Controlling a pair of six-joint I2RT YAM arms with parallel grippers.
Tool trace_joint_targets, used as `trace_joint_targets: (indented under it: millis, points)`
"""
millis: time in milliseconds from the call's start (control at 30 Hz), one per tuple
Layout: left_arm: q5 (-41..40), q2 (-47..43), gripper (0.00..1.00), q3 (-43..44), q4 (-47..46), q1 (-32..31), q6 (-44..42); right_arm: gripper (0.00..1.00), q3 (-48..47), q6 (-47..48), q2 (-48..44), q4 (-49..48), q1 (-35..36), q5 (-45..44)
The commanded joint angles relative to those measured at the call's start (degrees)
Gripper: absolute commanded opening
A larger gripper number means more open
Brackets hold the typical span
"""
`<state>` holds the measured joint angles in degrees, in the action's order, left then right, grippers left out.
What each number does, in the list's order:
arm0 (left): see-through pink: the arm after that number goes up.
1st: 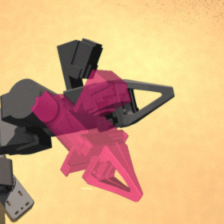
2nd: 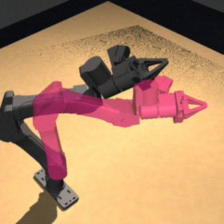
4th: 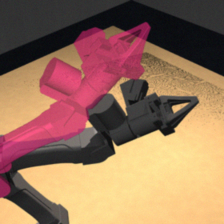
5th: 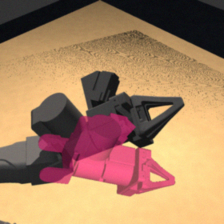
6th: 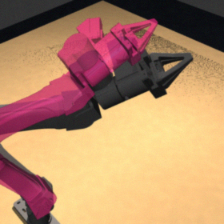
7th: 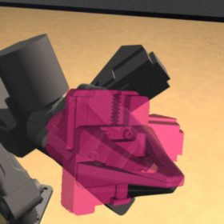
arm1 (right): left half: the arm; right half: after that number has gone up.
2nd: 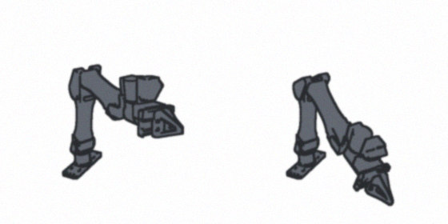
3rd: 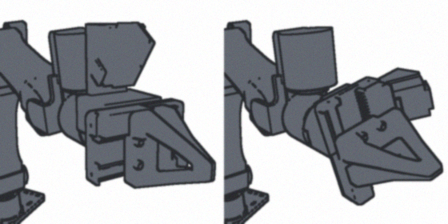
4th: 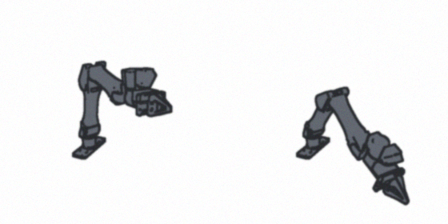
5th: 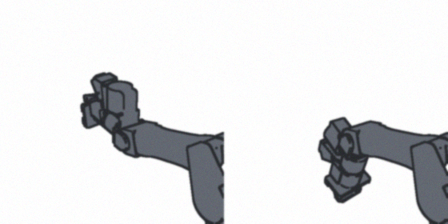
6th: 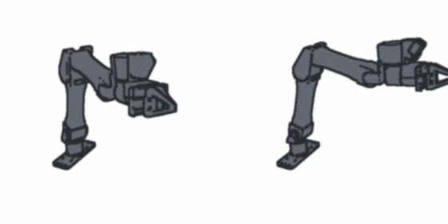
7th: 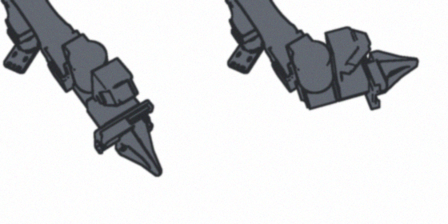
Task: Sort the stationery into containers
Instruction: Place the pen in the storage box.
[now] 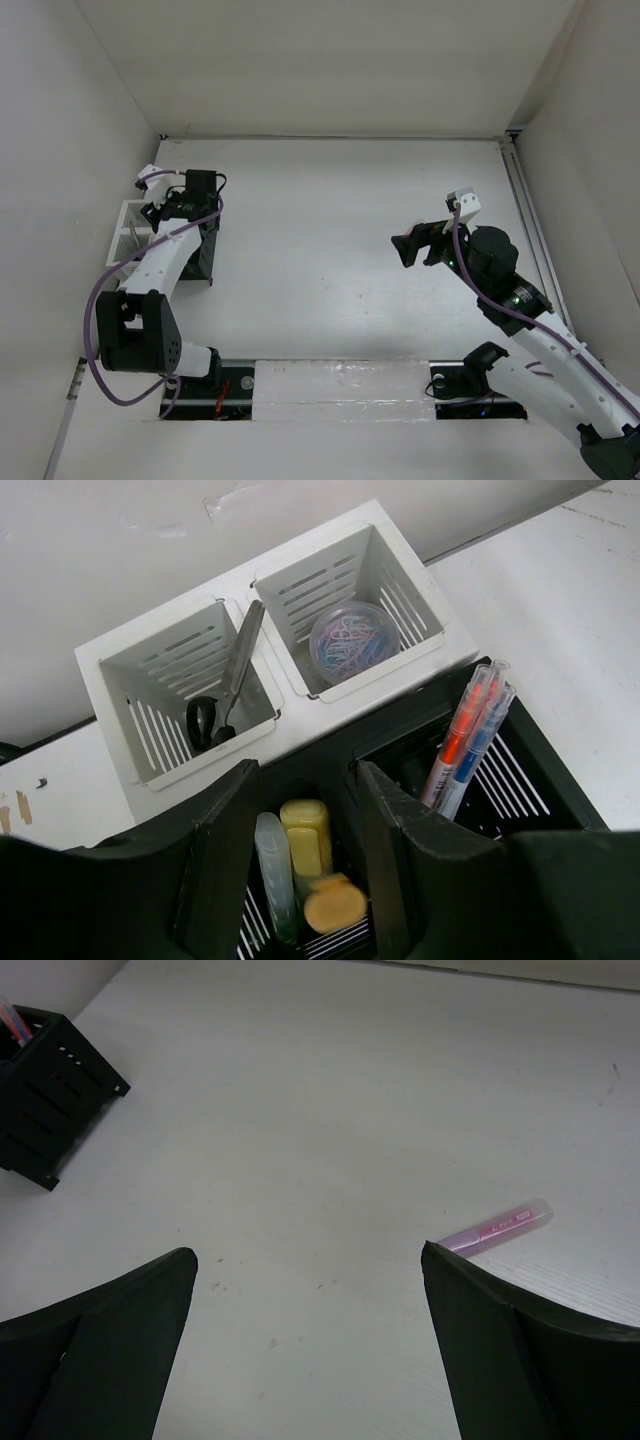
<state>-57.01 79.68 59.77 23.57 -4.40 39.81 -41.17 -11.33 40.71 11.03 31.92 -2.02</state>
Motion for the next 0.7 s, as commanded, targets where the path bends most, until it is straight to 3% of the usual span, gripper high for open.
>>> trace_joint_targets:
  millis: [0,100,167,300,600,667]
  points:
    - [-0.38,-4.18,0.39,1.32,-0.02,0.10,-0.26,1.00,0.21,0.79,-0.72,-3.64,0.33,0.62]
    - [1.63,-8.12,0.53,0.79,-0.55,0.10,-0.96,1.00,0.21,0.79,-0.72,-3.64,0.33,0.62]
    - [2.95,-12.85,0.77,0.18,-1.50,0.10,-2.01,1.00,0.21,0.79,-0.19,-3.64,0.33,-1.05]
    - [7.26,-21.03,1.00,-1.06,-3.09,0.10,-5.35,1.00,0.21,-0.27,2.26,-3.64,0.33,-5.00]
    - [21.58,-26.77,1.00,-1.58,-4.76,-1.40,-10.10,1.00,-6.55,-8.61,15.53,6.53,0.33,-28.54]
    - [26.74,-27.38,1.00,-2.28,-6.86,-1.40,-10.63,1.00,-9.62,-14.29,20.88,9.44,-0.28,-32.59]
